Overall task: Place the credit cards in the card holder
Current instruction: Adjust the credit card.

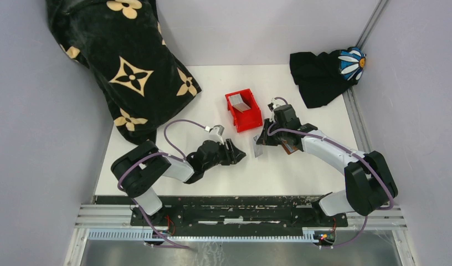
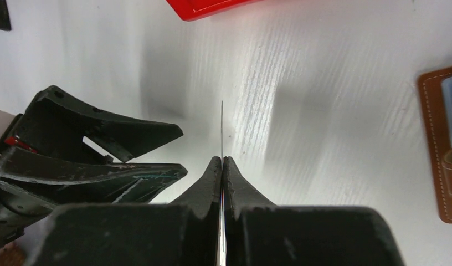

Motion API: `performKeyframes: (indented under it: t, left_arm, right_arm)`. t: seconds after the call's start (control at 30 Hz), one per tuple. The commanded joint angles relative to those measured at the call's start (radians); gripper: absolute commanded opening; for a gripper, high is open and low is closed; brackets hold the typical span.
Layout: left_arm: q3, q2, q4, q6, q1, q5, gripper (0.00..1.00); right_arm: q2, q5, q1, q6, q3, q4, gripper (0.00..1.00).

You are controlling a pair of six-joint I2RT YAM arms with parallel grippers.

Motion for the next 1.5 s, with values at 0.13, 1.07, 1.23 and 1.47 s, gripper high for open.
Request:
performKeyframes:
  t: [0.13,1.07,1.23,1.47]
  left_arm:
    - [-0.109,0.134,0.670,-0.280,0.109,0.288,0.62]
    - [-0.079,0.287,0.986,-0.469,0.140,0.353,0.36]
    - [-0.092,0.264,0.986,-0.456,0.141,0.358,0.08]
    - [-0.092,0.263,0.987,-0.441,0.142,0.376,0.03]
  right_arm:
    - [-0.046,-0.216,-0.034,0.116,-0.083,0.211,0.01]
    - [0.058,-0.414,-0.040,0.397,-0.257,0.669,0.01]
    - [0.055,-0.412,-0.039,0.403,-0.256,0.669,0.01]
    - [0.049,-0.400,-0.040,0.376,-0.237,0.611,0.14]
